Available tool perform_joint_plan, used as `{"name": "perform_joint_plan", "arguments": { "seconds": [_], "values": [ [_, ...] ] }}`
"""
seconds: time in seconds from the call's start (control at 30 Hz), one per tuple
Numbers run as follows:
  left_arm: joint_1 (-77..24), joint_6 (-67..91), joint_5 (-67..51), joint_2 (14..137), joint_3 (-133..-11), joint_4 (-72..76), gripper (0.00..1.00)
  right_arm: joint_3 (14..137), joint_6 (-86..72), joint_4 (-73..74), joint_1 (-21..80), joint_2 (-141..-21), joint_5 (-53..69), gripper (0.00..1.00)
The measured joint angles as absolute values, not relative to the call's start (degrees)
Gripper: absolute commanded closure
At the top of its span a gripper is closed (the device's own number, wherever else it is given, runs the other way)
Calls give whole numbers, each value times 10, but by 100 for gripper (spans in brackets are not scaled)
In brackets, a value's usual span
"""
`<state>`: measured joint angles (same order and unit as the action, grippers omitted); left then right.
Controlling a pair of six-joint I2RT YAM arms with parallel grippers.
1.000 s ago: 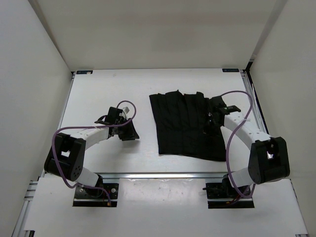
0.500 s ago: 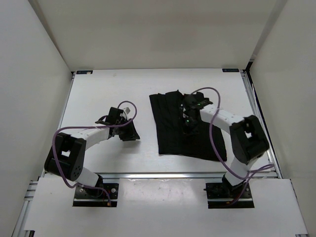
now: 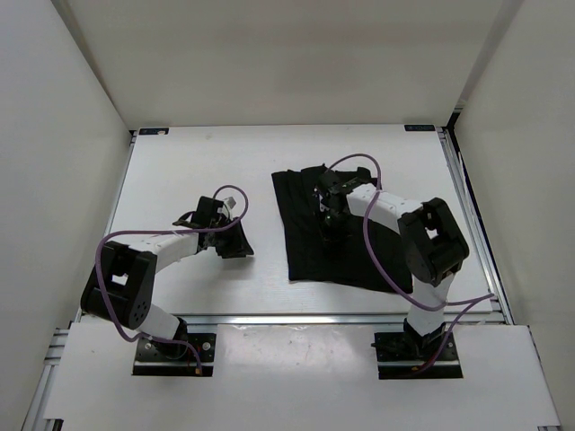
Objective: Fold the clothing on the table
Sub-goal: Flatten the skirt out
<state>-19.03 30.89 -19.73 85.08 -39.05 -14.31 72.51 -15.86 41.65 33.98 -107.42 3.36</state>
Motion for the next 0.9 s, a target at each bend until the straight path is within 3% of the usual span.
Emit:
{"name": "perform_joint_plan", "arguments": {
  "seconds": [0.47,0.9],
  "values": [
    [-190,309,-197,851,-390,-144,58,758,-163,421,289,-1080,-60,61],
    [-180,309,-197,851,-390,-146,58,836,-150,419,292,-1123,-64,60]
  ]
}}
